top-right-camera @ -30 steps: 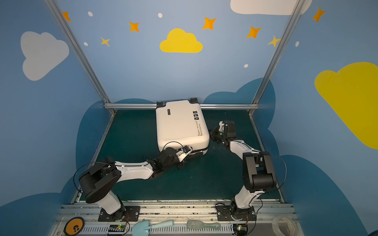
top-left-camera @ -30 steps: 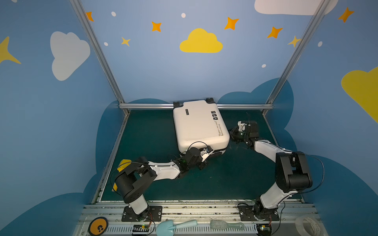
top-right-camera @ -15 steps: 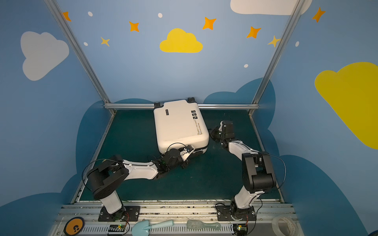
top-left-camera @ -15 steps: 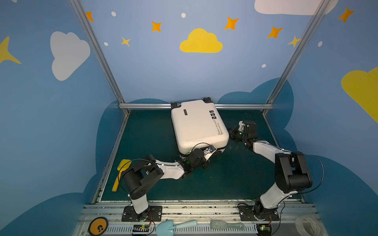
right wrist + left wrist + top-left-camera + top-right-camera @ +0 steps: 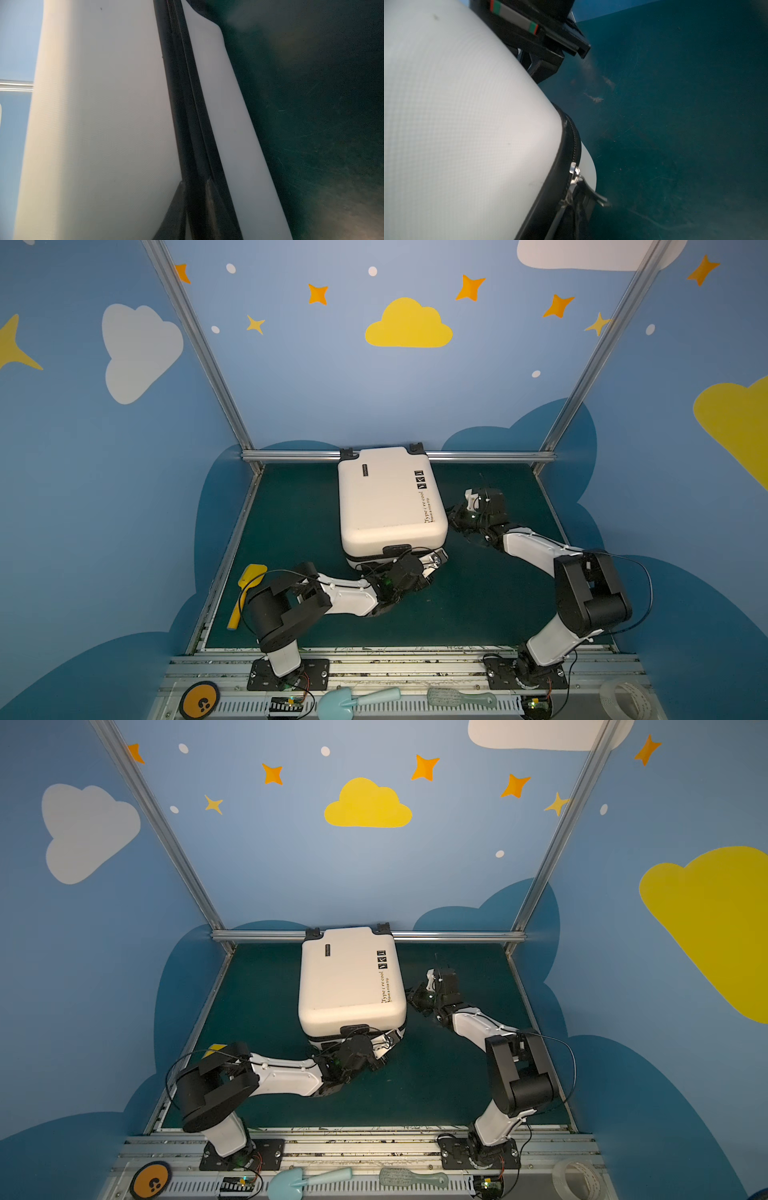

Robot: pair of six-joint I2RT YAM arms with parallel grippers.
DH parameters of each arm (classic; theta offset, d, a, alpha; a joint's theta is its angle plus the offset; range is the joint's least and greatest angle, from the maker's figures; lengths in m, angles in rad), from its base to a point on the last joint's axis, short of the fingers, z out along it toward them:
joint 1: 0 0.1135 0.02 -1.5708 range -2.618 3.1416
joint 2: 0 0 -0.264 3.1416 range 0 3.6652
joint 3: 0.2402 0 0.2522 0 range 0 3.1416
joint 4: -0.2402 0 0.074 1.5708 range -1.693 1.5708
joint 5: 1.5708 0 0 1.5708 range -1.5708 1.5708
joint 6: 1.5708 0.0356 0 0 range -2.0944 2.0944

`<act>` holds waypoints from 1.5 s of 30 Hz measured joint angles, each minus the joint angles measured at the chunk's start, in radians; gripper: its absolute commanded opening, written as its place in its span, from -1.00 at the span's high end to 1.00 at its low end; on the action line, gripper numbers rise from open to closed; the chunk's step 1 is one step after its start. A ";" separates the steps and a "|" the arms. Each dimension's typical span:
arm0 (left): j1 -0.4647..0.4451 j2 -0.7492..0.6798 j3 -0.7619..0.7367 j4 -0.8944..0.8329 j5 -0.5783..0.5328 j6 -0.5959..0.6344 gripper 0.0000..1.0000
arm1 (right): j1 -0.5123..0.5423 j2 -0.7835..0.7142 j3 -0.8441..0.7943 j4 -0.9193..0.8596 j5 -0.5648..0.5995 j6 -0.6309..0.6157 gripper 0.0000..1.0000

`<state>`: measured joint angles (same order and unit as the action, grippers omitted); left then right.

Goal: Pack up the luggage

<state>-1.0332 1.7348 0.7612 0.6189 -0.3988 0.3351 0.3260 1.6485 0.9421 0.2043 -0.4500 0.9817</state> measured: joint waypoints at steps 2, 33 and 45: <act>-0.001 0.003 0.000 0.007 -0.002 0.010 0.95 | 0.002 0.000 0.000 0.001 0.000 -0.001 0.63; 0.043 -0.409 -0.011 -0.119 0.007 -0.049 -0.99 | -0.134 -0.080 0.052 -0.166 -0.188 -0.064 -0.26; 0.596 -0.648 0.127 -0.320 0.093 -0.210 -0.99 | -0.259 -0.129 0.254 -0.433 -0.113 -0.212 -0.71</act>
<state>-0.4374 1.0870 0.8886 0.2993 -0.3058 0.1249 0.0666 1.5196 1.1961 -0.2287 -0.5625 0.7696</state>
